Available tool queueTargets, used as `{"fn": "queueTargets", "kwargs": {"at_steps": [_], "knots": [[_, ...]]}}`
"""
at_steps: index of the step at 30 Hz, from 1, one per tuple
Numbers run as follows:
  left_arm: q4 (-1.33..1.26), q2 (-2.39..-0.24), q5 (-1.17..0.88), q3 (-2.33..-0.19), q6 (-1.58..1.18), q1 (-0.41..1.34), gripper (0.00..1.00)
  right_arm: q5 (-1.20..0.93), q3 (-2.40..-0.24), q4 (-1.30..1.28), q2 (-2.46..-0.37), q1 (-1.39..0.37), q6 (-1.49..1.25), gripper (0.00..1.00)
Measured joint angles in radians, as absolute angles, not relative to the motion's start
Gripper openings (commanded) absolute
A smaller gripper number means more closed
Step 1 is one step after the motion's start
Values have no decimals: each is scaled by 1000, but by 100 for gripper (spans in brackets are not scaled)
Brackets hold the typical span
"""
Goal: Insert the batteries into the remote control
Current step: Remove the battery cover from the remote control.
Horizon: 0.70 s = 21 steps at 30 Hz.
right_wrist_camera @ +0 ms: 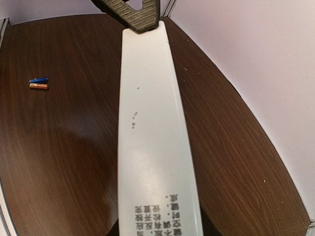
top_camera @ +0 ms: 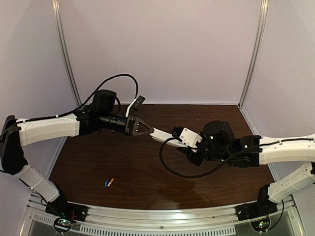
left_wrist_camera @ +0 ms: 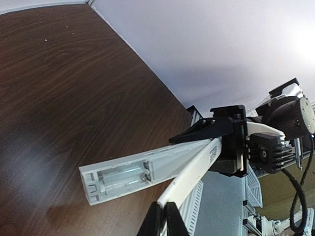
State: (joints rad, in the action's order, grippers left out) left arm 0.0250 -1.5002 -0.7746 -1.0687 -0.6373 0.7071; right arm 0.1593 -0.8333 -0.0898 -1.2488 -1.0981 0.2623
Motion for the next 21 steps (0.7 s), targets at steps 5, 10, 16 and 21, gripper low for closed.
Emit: {"fn": "queueTargets", "kwargs": {"at_steps": [5, 10, 16, 21], "knots": [[-101, -1500, -870, -1030, -707, 688, 0, 154, -822, -85, -1226, -1097, 267, 0], [-250, -1500, -949, -957, -799, 667, 0, 122, -796, -37, -1195, -1102, 278, 0], [-348, -1454, -977, -871, -882, 523, 0, 143, -717, -19, -1137, -1100, 231, 0], [-425, -1421, -958, -795, -944, 370, 0, 160, -654, -10, -1065, -1099, 173, 0]]}}
